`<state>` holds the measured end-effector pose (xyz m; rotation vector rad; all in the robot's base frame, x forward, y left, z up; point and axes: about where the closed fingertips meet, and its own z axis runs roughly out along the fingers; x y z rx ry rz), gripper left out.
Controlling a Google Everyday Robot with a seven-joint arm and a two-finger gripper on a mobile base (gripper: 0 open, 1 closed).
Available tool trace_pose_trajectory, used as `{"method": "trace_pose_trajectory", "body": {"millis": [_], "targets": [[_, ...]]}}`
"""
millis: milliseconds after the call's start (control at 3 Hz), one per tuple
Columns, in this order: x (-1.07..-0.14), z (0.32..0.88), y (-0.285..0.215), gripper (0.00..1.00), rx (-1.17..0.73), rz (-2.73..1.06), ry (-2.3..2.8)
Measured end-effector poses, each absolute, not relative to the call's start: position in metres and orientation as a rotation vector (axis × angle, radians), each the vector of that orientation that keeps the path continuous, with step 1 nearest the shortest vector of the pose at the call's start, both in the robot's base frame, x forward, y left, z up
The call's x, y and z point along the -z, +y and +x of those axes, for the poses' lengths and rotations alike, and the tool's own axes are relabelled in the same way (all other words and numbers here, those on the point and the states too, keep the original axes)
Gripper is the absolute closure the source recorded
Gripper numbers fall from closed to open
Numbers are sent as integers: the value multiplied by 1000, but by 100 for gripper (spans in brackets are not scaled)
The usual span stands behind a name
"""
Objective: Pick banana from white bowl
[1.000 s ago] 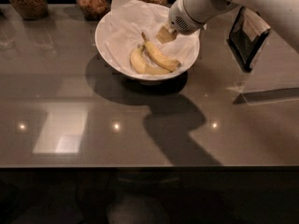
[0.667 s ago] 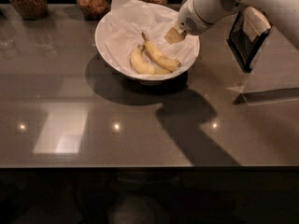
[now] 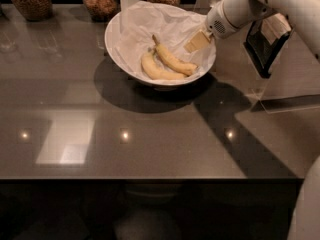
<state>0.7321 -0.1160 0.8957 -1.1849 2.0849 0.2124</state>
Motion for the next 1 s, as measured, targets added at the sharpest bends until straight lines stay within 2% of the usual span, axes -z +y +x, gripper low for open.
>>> {"method": "trace_pose_trajectory", "body": {"millis": [1000], "targets": [[-914,721,-85,49,-228,-1250,2041]]}}
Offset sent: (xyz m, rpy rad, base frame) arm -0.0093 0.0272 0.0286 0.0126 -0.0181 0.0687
